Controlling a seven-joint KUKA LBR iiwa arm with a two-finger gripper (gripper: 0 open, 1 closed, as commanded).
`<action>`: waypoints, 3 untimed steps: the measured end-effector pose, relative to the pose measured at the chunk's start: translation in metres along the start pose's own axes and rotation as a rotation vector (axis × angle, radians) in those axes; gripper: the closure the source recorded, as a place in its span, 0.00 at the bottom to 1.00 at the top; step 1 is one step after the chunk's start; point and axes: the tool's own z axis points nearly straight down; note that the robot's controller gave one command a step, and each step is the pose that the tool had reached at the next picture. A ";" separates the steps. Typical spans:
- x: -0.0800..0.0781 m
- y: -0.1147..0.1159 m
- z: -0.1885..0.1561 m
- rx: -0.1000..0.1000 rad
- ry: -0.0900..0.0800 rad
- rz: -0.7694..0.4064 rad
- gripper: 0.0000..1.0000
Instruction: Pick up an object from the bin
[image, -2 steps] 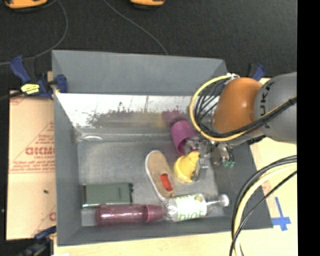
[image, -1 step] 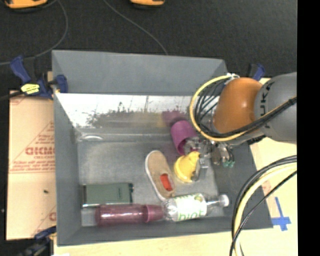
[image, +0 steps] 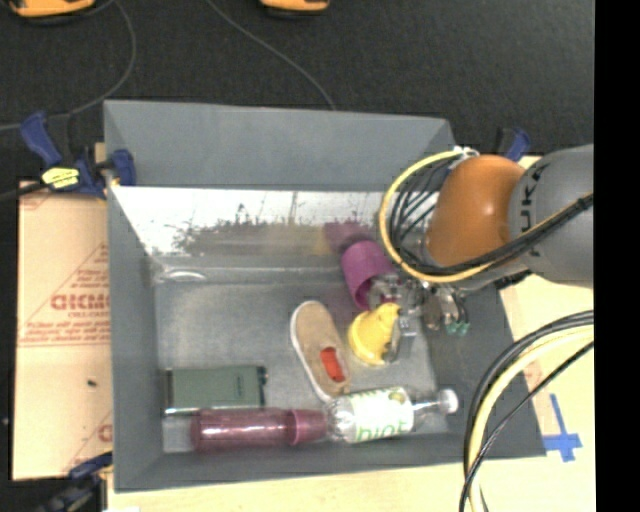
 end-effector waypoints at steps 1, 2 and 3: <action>0.000 0.000 0.000 0.000 0.000 -0.001 1.00; 0.000 0.000 0.000 0.000 0.000 -0.001 1.00; 0.000 0.000 0.000 0.000 0.000 -0.002 1.00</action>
Offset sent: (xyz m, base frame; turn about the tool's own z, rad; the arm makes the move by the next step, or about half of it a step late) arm 0.0000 0.0000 0.0000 0.0000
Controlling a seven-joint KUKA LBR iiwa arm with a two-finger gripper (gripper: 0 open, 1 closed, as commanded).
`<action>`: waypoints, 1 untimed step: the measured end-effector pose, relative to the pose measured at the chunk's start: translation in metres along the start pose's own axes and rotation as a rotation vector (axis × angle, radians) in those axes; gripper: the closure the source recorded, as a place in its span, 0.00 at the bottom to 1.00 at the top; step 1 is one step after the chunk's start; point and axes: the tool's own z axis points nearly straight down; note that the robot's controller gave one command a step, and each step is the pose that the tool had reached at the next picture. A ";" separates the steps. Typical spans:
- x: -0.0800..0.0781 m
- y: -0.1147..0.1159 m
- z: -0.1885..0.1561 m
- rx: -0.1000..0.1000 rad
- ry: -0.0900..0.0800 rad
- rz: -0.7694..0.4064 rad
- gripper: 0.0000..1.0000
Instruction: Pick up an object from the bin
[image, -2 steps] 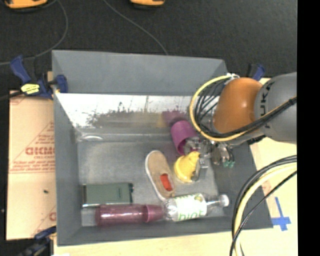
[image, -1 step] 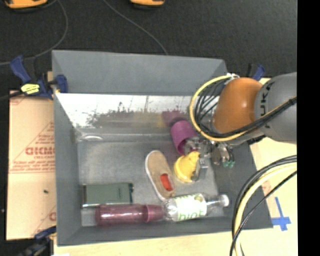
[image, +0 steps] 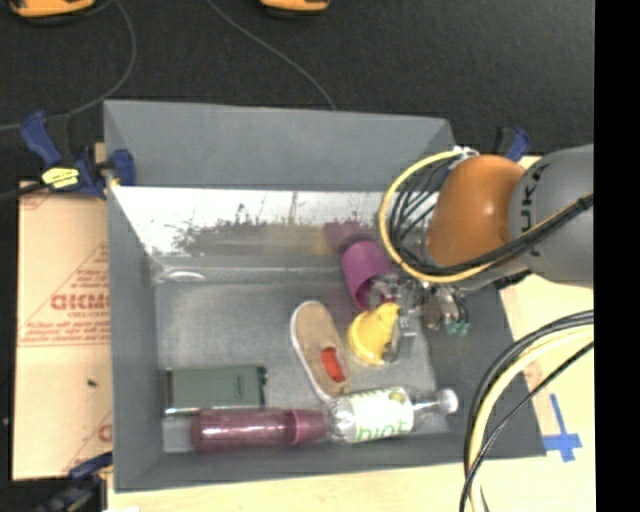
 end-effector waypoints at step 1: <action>0.000 0.000 0.000 0.000 0.000 0.000 1.00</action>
Offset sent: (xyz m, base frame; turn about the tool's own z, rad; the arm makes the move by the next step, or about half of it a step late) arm 0.0000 0.0000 0.0000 0.0000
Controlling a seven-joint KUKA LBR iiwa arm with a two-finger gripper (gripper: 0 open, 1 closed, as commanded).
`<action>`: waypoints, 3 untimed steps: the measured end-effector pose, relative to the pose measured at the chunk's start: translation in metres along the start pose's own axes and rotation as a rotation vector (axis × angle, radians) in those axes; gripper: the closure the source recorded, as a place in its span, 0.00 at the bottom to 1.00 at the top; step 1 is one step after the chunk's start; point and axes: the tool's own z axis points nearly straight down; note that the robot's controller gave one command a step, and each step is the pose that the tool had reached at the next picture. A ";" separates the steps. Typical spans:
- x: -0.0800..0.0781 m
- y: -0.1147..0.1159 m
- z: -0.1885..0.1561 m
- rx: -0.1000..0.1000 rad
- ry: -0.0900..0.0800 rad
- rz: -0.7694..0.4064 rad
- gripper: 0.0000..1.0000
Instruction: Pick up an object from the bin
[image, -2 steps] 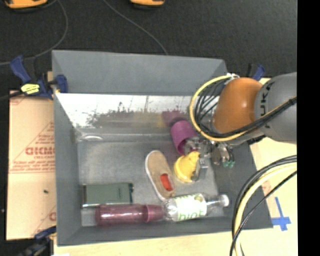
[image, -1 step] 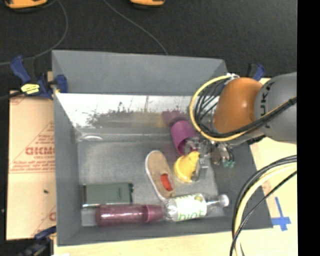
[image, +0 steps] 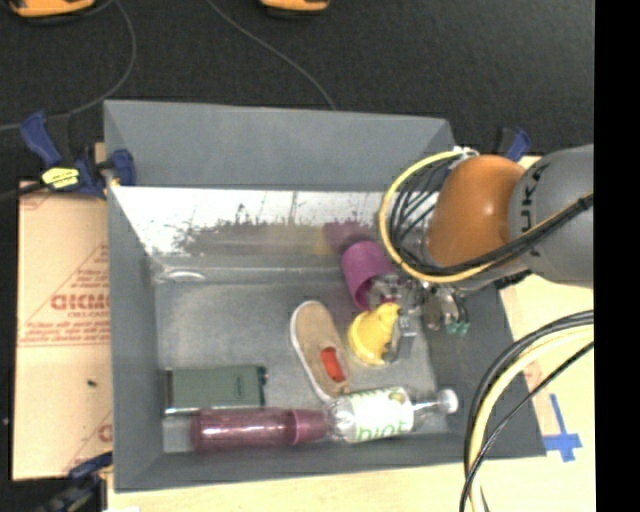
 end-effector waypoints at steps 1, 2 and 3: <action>0.000 0.000 0.000 0.000 0.000 0.000 1.00; 0.000 0.000 0.000 0.000 0.000 -0.001 1.00; 0.000 0.000 0.000 0.000 0.000 -0.001 1.00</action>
Offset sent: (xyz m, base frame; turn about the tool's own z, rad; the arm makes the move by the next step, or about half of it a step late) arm 0.0000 0.0000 0.0000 0.0000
